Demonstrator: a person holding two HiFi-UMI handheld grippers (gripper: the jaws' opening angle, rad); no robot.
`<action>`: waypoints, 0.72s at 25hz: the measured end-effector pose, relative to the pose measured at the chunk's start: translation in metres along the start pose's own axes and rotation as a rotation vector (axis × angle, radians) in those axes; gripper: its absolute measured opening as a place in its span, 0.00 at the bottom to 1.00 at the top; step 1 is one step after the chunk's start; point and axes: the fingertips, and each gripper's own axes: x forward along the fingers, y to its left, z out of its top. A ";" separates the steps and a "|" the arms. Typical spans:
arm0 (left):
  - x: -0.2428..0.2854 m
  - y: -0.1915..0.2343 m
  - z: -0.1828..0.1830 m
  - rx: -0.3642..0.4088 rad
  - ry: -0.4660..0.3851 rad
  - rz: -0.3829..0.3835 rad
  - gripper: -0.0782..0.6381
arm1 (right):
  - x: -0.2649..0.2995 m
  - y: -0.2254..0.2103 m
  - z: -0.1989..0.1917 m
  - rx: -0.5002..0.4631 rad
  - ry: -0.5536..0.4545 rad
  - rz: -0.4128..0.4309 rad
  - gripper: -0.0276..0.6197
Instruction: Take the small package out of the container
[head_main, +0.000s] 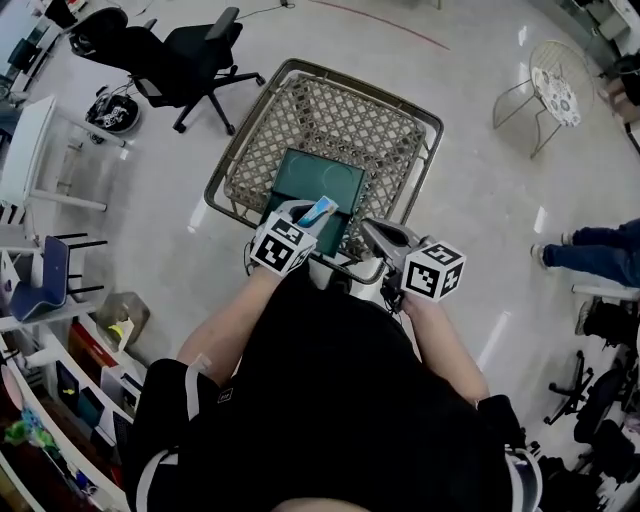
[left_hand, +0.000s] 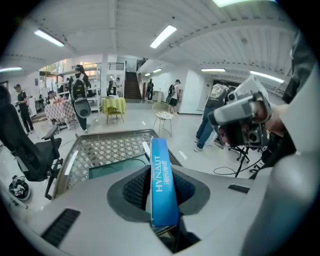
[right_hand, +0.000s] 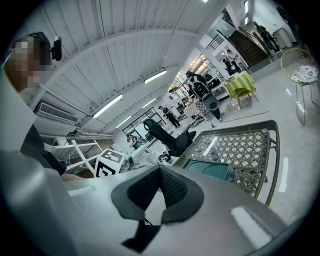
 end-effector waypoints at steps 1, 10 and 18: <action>-0.011 0.006 0.010 -0.008 -0.026 0.015 0.22 | 0.001 0.001 0.003 -0.010 -0.005 0.008 0.06; -0.111 0.049 0.079 -0.043 -0.265 0.135 0.22 | -0.006 0.015 0.055 -0.105 -0.160 0.028 0.06; -0.197 0.080 0.109 -0.046 -0.437 0.217 0.22 | -0.001 0.073 0.125 -0.305 -0.254 0.062 0.06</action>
